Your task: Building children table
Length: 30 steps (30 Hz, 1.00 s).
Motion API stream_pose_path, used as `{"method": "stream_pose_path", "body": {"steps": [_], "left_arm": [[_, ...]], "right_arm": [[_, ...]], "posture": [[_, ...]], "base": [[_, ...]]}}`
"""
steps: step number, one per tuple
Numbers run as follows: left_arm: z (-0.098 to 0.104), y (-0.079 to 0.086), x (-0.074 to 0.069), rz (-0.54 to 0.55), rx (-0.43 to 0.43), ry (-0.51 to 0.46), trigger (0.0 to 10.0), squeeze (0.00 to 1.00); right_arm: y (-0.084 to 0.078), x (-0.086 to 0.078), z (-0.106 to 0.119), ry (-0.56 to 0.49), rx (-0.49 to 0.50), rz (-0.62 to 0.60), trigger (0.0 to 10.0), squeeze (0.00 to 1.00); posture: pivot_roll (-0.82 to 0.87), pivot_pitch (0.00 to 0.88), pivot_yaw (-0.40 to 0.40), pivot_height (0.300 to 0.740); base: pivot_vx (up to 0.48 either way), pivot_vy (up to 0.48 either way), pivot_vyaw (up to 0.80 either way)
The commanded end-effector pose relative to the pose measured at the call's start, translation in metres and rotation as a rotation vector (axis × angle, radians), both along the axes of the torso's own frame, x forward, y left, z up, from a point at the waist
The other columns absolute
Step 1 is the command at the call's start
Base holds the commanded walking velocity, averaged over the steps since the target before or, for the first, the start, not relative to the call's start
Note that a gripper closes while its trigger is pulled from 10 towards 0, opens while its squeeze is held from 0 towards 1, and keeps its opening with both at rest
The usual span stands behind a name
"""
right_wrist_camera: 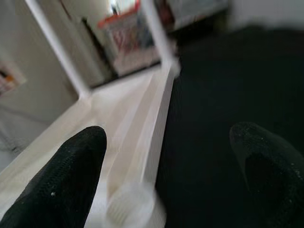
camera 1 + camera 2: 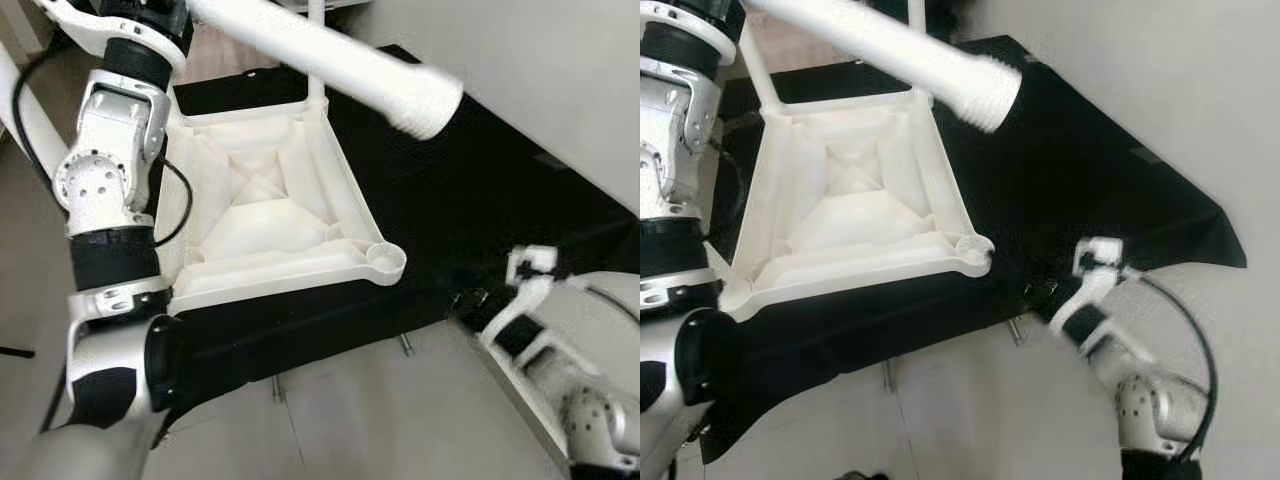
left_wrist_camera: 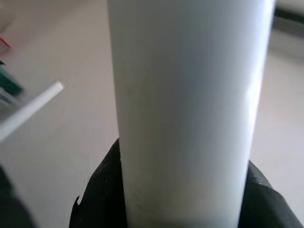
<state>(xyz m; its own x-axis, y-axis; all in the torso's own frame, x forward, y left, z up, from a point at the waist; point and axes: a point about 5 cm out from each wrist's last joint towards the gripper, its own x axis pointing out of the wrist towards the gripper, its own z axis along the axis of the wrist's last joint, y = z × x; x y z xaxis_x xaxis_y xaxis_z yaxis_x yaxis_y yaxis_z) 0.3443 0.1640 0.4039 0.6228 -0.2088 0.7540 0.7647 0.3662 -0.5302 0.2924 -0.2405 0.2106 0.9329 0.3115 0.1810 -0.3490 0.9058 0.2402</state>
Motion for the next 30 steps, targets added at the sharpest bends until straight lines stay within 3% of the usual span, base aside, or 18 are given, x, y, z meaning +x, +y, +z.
{"method": "stream_pose_path", "body": {"steps": [1,2,3,4,5,6,8,11,12,13,15,17,21,30], "left_arm": [[-0.004,-0.008,-0.002,0.057,0.132,-0.031,0.0,0.00],[-0.007,-0.016,-0.003,0.068,0.193,-0.039,0.0,0.00],[-0.007,-0.016,-0.003,0.068,0.193,-0.039,0.0,0.00],[-0.012,-0.025,-0.003,0.065,0.257,-0.050,0.0,0.00],[-0.012,-0.025,-0.003,0.065,0.257,-0.050,0.0,0.00],[-0.021,-0.041,-0.006,0.043,0.367,-0.079,0.0,0.00],[-0.021,-0.041,-0.006,0.043,0.367,-0.079,0.0,0.00],[-0.044,-0.071,-0.014,-0.027,0.593,-0.132,0.0,0.00],[-0.044,-0.071,-0.014,-0.027,0.593,-0.132,0.0,0.00],[-0.051,-0.078,-0.016,-0.045,0.648,-0.145,0.0,0.00],[-0.056,-0.081,-0.017,-0.052,0.678,-0.153,0.0,0.00],[-0.065,-0.094,-0.024,-0.106,0.740,-0.192,0.0,0.00],[-0.069,-0.101,-0.029,-0.144,0.776,-0.225,0.0,0.00],[-0.070,-0.111,-0.043,-0.204,0.802,-0.286,0.0,0.00]], "right_arm": [[-0.009,0.002,0.017,-0.062,-0.022,-0.021,10.0,0.00],[-0.011,0.003,0.031,-0.102,-0.029,0.006,10.0,0.00],[-0.011,0.003,0.031,-0.102,-0.029,0.006,10.0,0.00],[-0.008,0.002,0.045,-0.136,-0.060,0.090,10.0,0.00],[-0.008,0.002,0.045,-0.136,-0.060,0.090,10.0,0.00],[0.007,-0.004,0.060,-0.164,-0.128,0.275,10.0,0.00],[0.007,-0.004,0.060,-0.164,-0.128,0.275,10.0,0.00],[0.046,-0.019,0.055,-0.131,-0.375,0.602,10.0,0.00],[0.046,-0.019,0.055,-0.131,-0.375,0.602,10.0,0.00],[0.056,-0.022,0.051,-0.112,-0.430,0.674,10.0,0.00],[0.060,-0.023,0.050,-0.103,-0.456,0.708,10.0,0.00],[0.083,-0.008,0.037,0.002,-0.483,0.679,10.0,0.00],[0.095,0.001,0.031,0.064,-0.495,0.643,10.0,0.00],[0.104,0.022,0.020,0.211,-0.400,0.547,10.0,0.00]], "posture": [[-0.11,0.142,0.037,0.740],[-0.11,0.142,0.037,0.740],[-0.11,0.142,0.037,0.740],[-0.11,0.136,0.042,0.740],[-0.11,0.136,0.042,0.740],[-0.11,0.136,0.042,0.740],[-0.11,0.136,0.042,0.740],[-0.10,0.135,0.048,0.740],[-0.10,0.135,0.048,0.740],[-0.10,0.135,0.049,0.740],[-0.10,0.135,0.049,0.740],[-0.09,0.135,0.038,0.740],[-0.09,0.134,0.038,0.740],[-0.09,0.133,0.033,0.740]], "base": [[0.000,0.000,0.00],[0.000,0.000,0.00],[0.000,0.000,0.00],[0.000,0.000,0.00],[0.000,0.000,0.00],[0.000,0.000,0.00],[0.000,0.000,0.00],[0.000,0.000,0.00],[0.000,0.000,0.00],[0.000,0.000,0.00],[0.000,0.000,0.00],[0.000,0.000,0.00],[0.000,0.000,0.00],[0.000,0.000,0.00]]}}
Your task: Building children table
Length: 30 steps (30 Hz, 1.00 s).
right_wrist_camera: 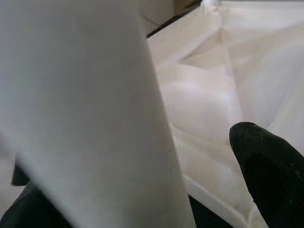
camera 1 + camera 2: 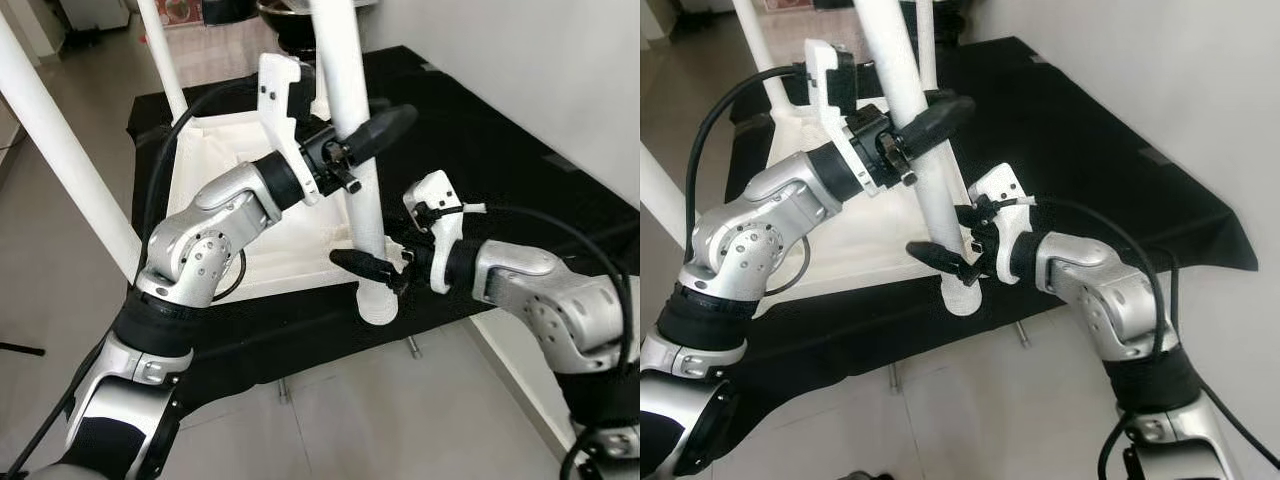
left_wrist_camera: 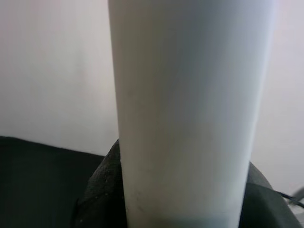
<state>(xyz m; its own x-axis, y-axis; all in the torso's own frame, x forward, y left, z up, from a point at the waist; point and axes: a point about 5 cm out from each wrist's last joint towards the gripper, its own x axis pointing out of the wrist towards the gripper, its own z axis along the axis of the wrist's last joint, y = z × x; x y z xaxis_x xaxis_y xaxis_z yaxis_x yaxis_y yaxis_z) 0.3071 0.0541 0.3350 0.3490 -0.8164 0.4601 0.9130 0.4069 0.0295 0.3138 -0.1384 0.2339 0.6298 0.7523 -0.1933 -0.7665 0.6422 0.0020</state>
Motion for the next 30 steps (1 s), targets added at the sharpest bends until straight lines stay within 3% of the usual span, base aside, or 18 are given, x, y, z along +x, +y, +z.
{"method": "stream_pose_path", "body": {"steps": [1,7,8,9,10,30], "left_arm": [[-0.001,-0.001,-0.006,-0.020,0.014,-0.017,0.0,0.00],[0.000,-0.005,-0.009,-0.042,-0.007,-0.024,0.0,0.00],[0.000,-0.006,-0.009,-0.044,-0.008,-0.025,0.0,0.00],[0.000,-0.006,-0.009,-0.044,-0.008,-0.025,0.0,0.00],[0.000,-0.007,-0.009,-0.045,-0.008,-0.026,0.0,0.00],[0.009,-0.002,-0.003,-0.008,-0.059,-0.040,0.0,0.00]], "right_arm": [[0.002,0.000,-0.003,0.041,0.008,-0.007,10.0,0.00],[0.028,-0.007,-0.004,0.048,0.092,0.086,10.0,0.00],[0.033,-0.006,-0.004,0.043,0.101,0.089,4.7,0.00],[0.036,-0.006,-0.004,0.039,0.107,0.089,4.7,0.00],[0.040,-0.005,-0.004,0.038,0.118,0.091,0.0,0.00],[0.048,-0.005,-0.001,0.008,0.110,0.122,0.0,0.00]], "posture": [[-0.09,0.133,0.033,0.740],[-0.09,0.126,0.034,0.740],[-0.09,0.126,0.034,0.740],[-0.09,0.126,0.034,0.740],[-0.09,0.123,0.033,0.740],[-0.11,0.112,0.024,0.740]], "base": [[0.000,0.000,0.00],[0.000,0.000,0.00],[0.000,0.000,0.00],[0.000,0.000,0.00],[0.000,0.000,0.00],[0.000,0.000,0.00]]}}
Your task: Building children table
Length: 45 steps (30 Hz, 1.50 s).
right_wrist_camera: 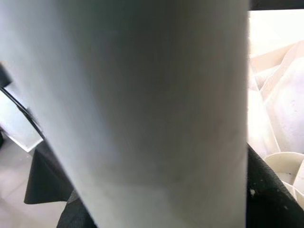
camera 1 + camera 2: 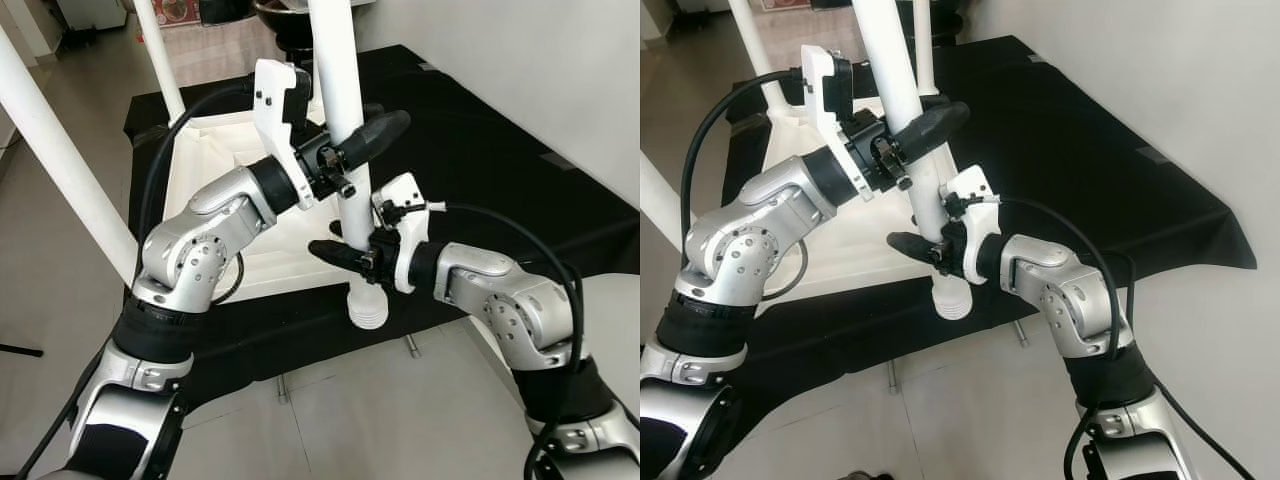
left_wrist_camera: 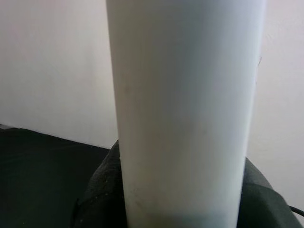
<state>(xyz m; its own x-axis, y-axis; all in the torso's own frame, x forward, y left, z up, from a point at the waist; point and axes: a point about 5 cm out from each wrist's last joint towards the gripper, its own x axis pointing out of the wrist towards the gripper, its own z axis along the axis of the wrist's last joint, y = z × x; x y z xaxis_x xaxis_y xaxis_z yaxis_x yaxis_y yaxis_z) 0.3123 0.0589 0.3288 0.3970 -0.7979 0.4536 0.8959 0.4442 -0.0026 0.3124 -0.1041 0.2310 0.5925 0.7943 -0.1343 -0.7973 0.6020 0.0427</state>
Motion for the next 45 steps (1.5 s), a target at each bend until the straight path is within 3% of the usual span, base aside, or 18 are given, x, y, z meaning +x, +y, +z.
{"method": "stream_pose_path", "body": {"steps": [1,2,3,4,5,6,9,12,18,21,25,26,27,28,33,36,38,45], "left_arm": [[0.017,-0.003,-0.007,-0.030,-0.075,-0.078,0.0,0.00],[0.017,-0.003,-0.007,-0.030,-0.075,-0.078,0.0,0.00],[0.020,0.001,-0.005,-0.008,-0.110,-0.073,4.9,0.49],[0.020,0.001,-0.005,-0.008,-0.110,-0.073,4.9,0.49],[0.023,0.007,-0.002,0.015,-0.151,-0.062,10.0,1.00],[0.023,0.007,-0.002,0.015,-0.151,-0.062,10.0,1.00],[0.035,0.044,0.003,0.116,-0.335,-0.015,10.0,1.00],[0.037,0.061,0.001,0.166,-0.375,-0.014,10.0,1.00],[0.034,0.076,-0.004,0.224,-0.387,-0.020,10.0,1.00],[0.028,0.091,-0.011,0.311,-0.413,-0.009,10.0,1.00],[-0.007,0.098,-0.008,0.531,-0.373,0.088,10.0,1.00],[-0.020,0.097,-0.008,0.576,-0.351,0.123,10.0,0.23],[-0.040,0.094,-0.008,0.628,-0.310,0.183,10.0,0.00],[-0.040,0.094,-0.008,0.628,-0.310,0.183,10.0,0.00],[-0.103,0.082,-0.026,0.717,-0.188,0.336,10.0,0.00],[-0.114,0.082,-0.031,0.744,-0.145,0.352,10.0,0.00],[-0.140,0.085,-0.053,0.747,-0.056,0.413,10.0,0.00],[-0.151,0.081,-0.070,0.747,-0.006,0.427,10.0,0.00]], "right_arm": [[0.014,-0.003,0.001,0.007,0.034,0.068,0.0,0.00],[0.014,-0.003,0.001,0.007,0.034,0.068,0.0,0.00],[0.014,-0.002,0.002,-0.001,0.032,0.061,0.0,0.00],[0.014,-0.002,0.002,-0.001,0.032,0.061,0.0,0.00],[0.013,-0.001,0.002,-0.009,0.033,0.047,0.0,0.00],[0.013,-0.001,0.002,-0.009,0.033,0.047,0.0,0.00],[0.004,0.011,0.007,-0.047,0.060,-0.056,0.0,0.00],[-0.002,0.017,0.010,-0.065,0.076,-0.111,0.0,0.00],[-0.013,0.024,0.013,-0.084,0.104,-0.193,0.0,0.00],[-0.027,0.034,0.022,-0.122,0.178,-0.305,0.0,0.00],[-0.040,0.041,0.045,-0.178,0.372,-0.414,0.0,0.00],[-0.042,0.042,0.050,-0.177,0.420,-0.426,9.0,0.00],[-0.043,0.042,0.053,-0.192,0.443,-0.428,10.0,0.00],[-0.043,0.042,0.053,-0.192,0.443,-0.428,10.0,0.00],[-0.031,0.032,0.052,-0.263,0.412,-0.340,10.0,0.00],[-0.027,0.028,0.049,-0.272,0.397,-0.306,10.0,0.00],[-0.011,0.017,0.032,-0.283,0.293,-0.190,10.0,0.00],[-0.006,0.014,0.029,-0.269,0.311,-0.146,10.0,0.00]], "posture": [[-0.11,0.112,0.025,0.740],[-0.11,0.112,0.025,0.740],[-0.10,0.110,0.028,0.740],[-0.10,0.110,0.028,0.740],[-0.10,0.107,0.030,0.740],[-0.10,0.107,0.030,0.740],[-0.09,0.104,0.032,0.740],[-0.09,0.104,0.031,0.740],[-0.09,0.101,0.025,0.740],[-0.08,0.100,0.024,0.740],[-0.08,0.098,0.024,0.740],[-0.08,0.098,0.024,0.740],[-0.08,0.099,0.024,0.740],[-0.08,0.099,0.024,0.740],[-0.08,0.107,0.028,0.740],[-0.07,0.112,0.028,0.740],[-0.06,0.119,0.030,0.740],[-0.05,0.121,0.032,0.740]], "base": [[0.000,0.000,0.00],[0.000,0.000,0.00],[0.000,0.000,0.00],[0.000,0.000,0.00],[0.000,0.000,0.00],[0.000,0.000,0.00],[0.000,0.000,0.00],[0.000,0.000,0.00],[0.000,0.000,0.00],[0.000,0.000,0.00],[0.000,0.000,0.00],[0.000,0.000,0.00],[0.000,0.000,0.00],[0.000,0.000,0.00],[0.000,0.000,0.00],[0.000,0.000,0.00],[0.000,-0.234,0.24],[0.000,-0.469,0.80]]}}
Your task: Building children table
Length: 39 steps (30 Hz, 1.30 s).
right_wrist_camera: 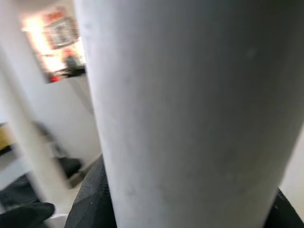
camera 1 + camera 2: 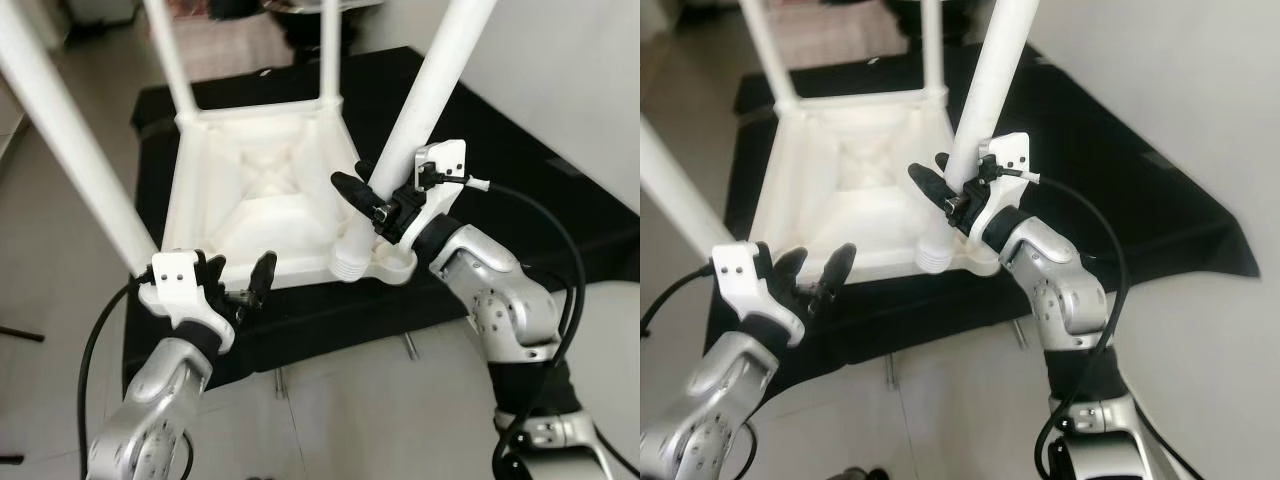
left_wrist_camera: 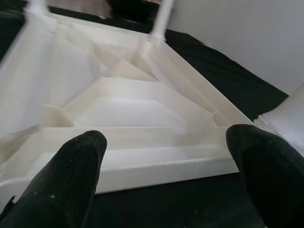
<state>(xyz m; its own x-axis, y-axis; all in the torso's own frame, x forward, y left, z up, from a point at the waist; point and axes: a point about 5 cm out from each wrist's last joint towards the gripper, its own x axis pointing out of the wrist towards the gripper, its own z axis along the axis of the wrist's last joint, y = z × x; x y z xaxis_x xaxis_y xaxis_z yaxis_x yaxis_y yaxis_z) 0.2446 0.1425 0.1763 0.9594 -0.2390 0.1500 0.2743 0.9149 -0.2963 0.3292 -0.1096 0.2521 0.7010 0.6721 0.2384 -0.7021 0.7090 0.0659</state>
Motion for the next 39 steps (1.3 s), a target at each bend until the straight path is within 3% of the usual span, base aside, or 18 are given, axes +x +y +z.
{"method": "stream_pose_path", "body": {"steps": [1,9,13,18,27,31,39], "left_arm": [[0.000,-0.005,-0.005,-0.015,0.024,-0.001,10.0,0.00],[-0.012,-0.014,-0.015,-0.033,0.054,0.039,10.0,0.00],[-0.020,-0.017,-0.023,-0.088,0.138,0.049,10.0,0.00],[-0.023,-0.017,-0.027,-0.108,0.141,0.050,10.0,0.00],[-0.019,-0.020,-0.027,-0.123,0.171,0.022,10.0,0.00],[-0.017,-0.025,-0.032,-0.171,0.213,0.003,10.0,0.00],[-0.018,-0.024,-0.035,-0.151,0.148,0.026,10.0,0.00]], "right_arm": [[0.000,-0.002,0.008,-0.044,0.013,0.013,10.0,0.00],[-0.002,-0.003,0.009,-0.064,0.003,0.019,10.0,0.00],[-0.003,-0.003,0.008,-0.076,-0.013,0.002,10.0,0.00],[-0.005,0.004,0.008,-0.080,-0.040,-0.082,10.0,0.00],[-0.007,0.007,0.010,-0.094,-0.047,-0.089,10.0,0.00],[-0.010,0.019,0.020,-0.127,-0.053,-0.114,10.0,0.00],[-0.011,0.027,0.032,-0.169,-0.056,-0.123,10.0,0.00]], "posture": [[-0.05,0.120,0.033,0.740],[-0.05,0.121,0.037,0.740],[-0.05,0.122,0.038,0.740],[-0.05,0.128,0.036,0.740],[-0.05,0.143,0.035,0.740],[-0.04,0.167,0.031,0.740],[-0.03,0.192,0.031,0.740]], "base": [[0.000,-0.469,0.80],[0.000,0.000,0.80],[0.000,0.000,0.80],[0.000,0.000,0.00],[0.000,0.000,0.00],[0.000,-0.118,0.00],[0.000,-0.177,0.00]]}}
